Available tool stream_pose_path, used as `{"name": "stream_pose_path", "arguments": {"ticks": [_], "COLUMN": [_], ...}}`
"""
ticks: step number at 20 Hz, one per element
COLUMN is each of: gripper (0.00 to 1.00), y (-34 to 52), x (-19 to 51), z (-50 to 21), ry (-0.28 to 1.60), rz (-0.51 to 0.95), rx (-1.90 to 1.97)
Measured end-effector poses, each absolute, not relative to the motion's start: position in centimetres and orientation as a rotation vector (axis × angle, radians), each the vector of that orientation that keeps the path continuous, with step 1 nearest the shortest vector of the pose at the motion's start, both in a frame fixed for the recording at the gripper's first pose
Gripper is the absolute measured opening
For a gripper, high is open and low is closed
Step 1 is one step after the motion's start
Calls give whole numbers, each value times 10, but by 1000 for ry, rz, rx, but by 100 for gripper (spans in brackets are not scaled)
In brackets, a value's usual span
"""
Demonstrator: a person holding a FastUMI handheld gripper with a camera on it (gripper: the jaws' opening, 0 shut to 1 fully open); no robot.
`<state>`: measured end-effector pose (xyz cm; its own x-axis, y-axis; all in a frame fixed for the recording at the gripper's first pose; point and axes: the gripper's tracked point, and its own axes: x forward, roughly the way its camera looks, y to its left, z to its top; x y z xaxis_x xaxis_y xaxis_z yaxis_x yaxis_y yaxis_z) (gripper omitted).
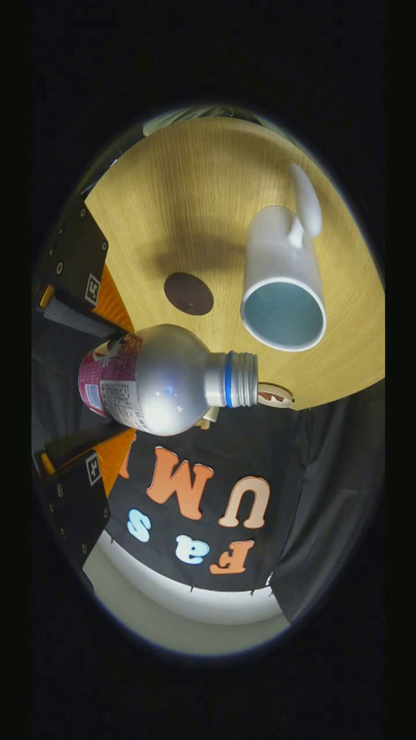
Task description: Take the bottle from table, then pour the juice into the cup, finally place the bottle on the coaster
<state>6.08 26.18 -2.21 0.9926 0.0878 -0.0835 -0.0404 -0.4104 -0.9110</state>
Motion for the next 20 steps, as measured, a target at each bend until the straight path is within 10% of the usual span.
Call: {"name": "stream_pose_path", "arguments": {"ticks": [20], "gripper": [76], "y": [270], "x": [61], "z": [-14], "ry": [-15], "rz": [171], "rx": [-2105]}}
